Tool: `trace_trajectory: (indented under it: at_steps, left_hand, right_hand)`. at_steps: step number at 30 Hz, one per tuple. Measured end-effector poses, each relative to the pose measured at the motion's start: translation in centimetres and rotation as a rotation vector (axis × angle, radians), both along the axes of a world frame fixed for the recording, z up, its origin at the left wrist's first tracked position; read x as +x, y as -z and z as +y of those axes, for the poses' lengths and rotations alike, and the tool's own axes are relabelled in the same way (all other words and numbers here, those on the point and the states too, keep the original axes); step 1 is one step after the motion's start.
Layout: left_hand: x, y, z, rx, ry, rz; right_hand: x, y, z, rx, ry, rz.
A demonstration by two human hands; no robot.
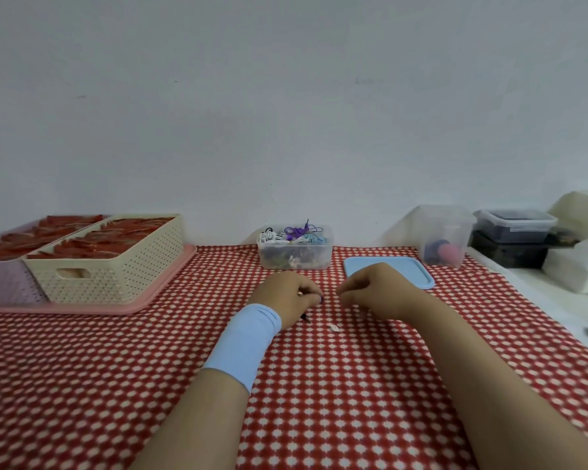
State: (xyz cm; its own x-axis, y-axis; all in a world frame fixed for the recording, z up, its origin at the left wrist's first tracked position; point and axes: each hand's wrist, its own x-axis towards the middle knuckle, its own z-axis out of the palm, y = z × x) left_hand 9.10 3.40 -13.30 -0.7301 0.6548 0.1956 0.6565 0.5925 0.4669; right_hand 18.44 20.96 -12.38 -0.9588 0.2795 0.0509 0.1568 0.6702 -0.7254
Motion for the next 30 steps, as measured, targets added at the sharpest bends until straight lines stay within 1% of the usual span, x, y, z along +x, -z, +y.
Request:
trace_trajectory:
  at_steps: [3,6,8,10,15,17,21,24,30]
  left_hand:
    - [0.2,0.3,-0.2,0.237,0.022,-0.126]
    - [0.6,0.1,-0.5,0.468,0.039,-0.264]
    - [0.9,0.0,-0.6,0.556,0.032,-0.311]
    - [1.1,0.0,-0.7,0.615,0.029,-0.373]
    - [1.1,-0.1,-0.8,0.643,0.073,-0.496]
    - [1.1,0.1,-0.7,0.646,0.081,-0.51]
    - [1.1,0.6,-0.6,0.681,0.066,-0.467]
    - [1.3,0.6,-0.6,0.755,0.065,-0.513]
    - [1.6,0.5,-0.4,0.797,0.04,-0.566]
  right_hand:
    - [0.0,0.2,-0.5,-0.214,0.026,0.079]
    - [-0.2,0.5,-0.7,-0.513,-0.009,0.14]
    - [-0.5,0.6,-0.9,-0.676,-0.049,0.153]
    - [-0.6,0.5,-1.2,-0.744,-0.068,0.152]
    - [-0.6,0.2,-1.4,-0.819,-0.062,0.198]
    - [-0.5,0.1,-1.4,-0.785,-0.076,0.2]
    - [-0.4,0.1,-1.7,-0.743,-0.114,0.205]
    - [-0.3,0.0,-1.7,-0.73,-0.102,0.216]
    - [-0.3,0.0,-2.0,-0.704,-0.099,0.276]
